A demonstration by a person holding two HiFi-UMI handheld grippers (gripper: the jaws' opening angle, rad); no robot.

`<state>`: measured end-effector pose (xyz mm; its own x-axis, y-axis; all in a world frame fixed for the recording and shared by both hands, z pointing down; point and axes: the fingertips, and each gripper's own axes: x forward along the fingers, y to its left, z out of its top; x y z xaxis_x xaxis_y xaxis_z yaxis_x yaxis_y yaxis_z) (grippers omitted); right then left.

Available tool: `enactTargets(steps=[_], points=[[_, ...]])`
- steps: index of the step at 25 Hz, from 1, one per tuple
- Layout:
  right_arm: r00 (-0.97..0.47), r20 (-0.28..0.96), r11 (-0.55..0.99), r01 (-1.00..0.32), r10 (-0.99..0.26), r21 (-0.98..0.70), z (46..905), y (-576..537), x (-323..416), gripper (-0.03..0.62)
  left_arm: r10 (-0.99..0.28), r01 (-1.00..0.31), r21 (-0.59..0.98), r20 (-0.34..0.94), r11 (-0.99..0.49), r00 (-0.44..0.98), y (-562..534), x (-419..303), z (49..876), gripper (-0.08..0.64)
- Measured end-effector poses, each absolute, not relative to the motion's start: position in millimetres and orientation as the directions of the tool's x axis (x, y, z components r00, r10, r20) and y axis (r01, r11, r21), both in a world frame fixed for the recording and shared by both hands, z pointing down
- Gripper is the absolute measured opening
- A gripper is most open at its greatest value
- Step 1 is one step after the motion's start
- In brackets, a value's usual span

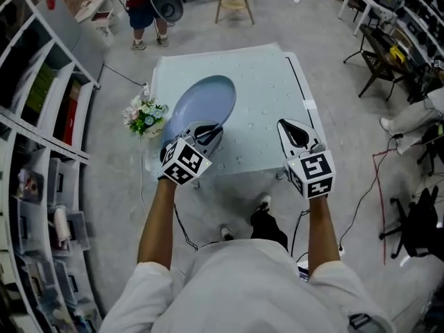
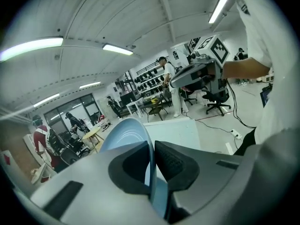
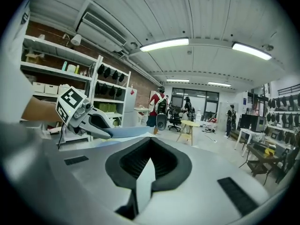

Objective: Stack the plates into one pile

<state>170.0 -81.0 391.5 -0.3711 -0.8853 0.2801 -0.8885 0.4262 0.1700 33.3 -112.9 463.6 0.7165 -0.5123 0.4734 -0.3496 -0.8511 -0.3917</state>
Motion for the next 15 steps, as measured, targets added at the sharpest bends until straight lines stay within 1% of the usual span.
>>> enactTargets(steps=[4,9,15], points=[[-0.412,0.307,0.472,-0.868,-0.858,0.152,407,-73,136,0.013,-0.512,-0.316,-0.415,0.547,-0.853,0.662,-92,0,492,0.048],[-0.437,0.352,0.505,-0.854,-0.828,0.127,430,-74,114,0.012,-0.467,-0.232,-0.416,0.659,-0.879,0.589,-78,-18,539,0.052],[-0.459,0.415,0.541,-0.835,-0.786,0.1,458,-91,112,0.012,-0.421,-0.233,-0.351,0.723,-0.907,0.548,-89,-22,587,0.055]])
